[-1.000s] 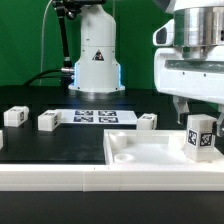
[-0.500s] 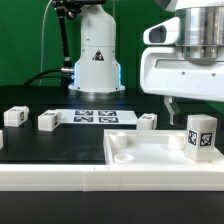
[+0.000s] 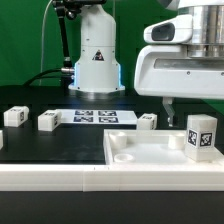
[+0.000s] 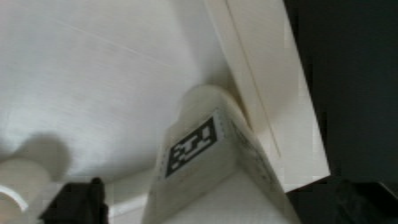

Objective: Assemble one leg

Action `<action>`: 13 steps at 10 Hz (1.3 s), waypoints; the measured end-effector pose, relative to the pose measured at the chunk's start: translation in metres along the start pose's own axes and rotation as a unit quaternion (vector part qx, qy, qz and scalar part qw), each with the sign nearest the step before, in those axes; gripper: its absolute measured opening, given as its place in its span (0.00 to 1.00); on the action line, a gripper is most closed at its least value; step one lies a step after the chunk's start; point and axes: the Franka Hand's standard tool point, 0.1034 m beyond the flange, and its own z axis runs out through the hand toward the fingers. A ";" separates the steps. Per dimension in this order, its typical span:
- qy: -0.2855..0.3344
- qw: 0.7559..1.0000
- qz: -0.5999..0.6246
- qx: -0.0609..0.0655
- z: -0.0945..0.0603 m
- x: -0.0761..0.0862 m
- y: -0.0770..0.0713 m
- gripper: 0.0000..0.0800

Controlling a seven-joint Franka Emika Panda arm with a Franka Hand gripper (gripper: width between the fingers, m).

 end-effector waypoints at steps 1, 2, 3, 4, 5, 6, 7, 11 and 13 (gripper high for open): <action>-0.005 0.998 -0.057 -0.004 -0.001 -0.001 0.001 0.81; -0.006 0.995 -0.096 -0.005 -0.001 0.000 0.001 0.81; -0.006 0.993 -0.114 -0.006 -0.001 0.000 0.000 0.81; -0.005 0.988 -0.153 -0.008 -0.002 0.000 -0.001 0.81; -0.005 0.984 -0.176 -0.009 -0.002 0.000 0.000 0.81; -0.004 0.982 -0.189 -0.009 -0.002 0.001 0.002 0.81; -0.003 0.979 -0.202 -0.009 -0.003 0.003 0.003 0.65; -0.004 0.982 -0.188 -0.009 -0.002 0.002 0.004 0.36; -0.003 0.988 -0.153 -0.008 -0.001 0.002 0.003 0.36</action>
Offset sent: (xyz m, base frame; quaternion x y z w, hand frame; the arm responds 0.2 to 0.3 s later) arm -0.0056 0.0123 0.0041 0.0045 -0.0060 -0.1777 0.9841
